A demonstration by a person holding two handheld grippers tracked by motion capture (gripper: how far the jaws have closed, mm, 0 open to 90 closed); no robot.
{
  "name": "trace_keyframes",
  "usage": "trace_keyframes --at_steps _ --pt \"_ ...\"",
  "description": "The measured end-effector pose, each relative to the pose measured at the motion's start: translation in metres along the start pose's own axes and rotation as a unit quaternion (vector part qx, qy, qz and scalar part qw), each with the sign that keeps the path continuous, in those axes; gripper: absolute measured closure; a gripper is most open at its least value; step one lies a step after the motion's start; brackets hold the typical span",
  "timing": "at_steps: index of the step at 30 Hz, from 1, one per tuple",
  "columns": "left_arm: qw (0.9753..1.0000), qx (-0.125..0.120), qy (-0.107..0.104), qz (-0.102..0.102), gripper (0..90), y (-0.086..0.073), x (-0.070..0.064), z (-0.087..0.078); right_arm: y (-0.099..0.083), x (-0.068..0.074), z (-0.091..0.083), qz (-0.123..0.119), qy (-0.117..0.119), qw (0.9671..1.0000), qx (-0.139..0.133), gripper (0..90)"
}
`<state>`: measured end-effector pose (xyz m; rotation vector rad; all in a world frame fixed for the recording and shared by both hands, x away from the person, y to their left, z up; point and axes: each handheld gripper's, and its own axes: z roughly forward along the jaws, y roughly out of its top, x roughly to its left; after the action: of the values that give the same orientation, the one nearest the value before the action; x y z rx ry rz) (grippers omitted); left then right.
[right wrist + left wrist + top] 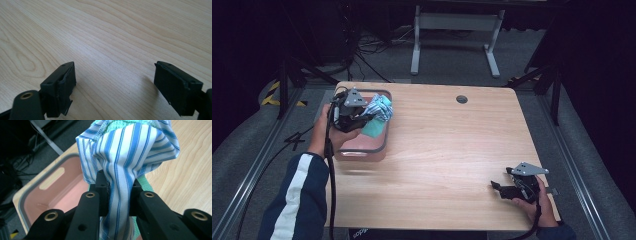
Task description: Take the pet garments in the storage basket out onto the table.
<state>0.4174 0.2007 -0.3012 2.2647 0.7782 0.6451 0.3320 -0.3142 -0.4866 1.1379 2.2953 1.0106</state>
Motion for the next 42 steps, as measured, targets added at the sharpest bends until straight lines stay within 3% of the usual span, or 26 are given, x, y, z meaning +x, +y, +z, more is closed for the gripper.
trace_keyframes --at_steps 10,24,34,36,38,42 --pt "0.9990 -0.009 -0.031 0.030 77.8 0.014 -0.026 0.013 0.000 0.000 0.000 -0.001 0.000 1.0000 0.000 18.3" --pt "0.9944 0.002 -0.074 0.076 77.7 0.035 -0.062 0.040 0.000 0.000 0.000 0.000 0.000 1.0000 0.000 18.3" --pt "0.9916 0.016 -0.100 0.080 77.5 0.041 -0.076 0.059 0.000 0.000 0.000 0.001 0.001 1.0000 0.001 18.2" --pt "0.9903 0.022 -0.108 0.086 77.5 0.042 -0.080 0.064 0.000 0.000 0.000 0.001 0.001 1.0000 0.001 18.2" --pt "0.9872 0.030 -0.123 0.096 77.4 0.043 -0.086 0.072 0.000 0.000 0.000 0.001 0.002 1.0000 0.001 18.3" --pt "0.9856 0.040 -0.132 0.099 77.4 0.044 -0.093 0.080 0.000 0.000 0.000 0.003 0.002 1.0000 0.001 18.2"
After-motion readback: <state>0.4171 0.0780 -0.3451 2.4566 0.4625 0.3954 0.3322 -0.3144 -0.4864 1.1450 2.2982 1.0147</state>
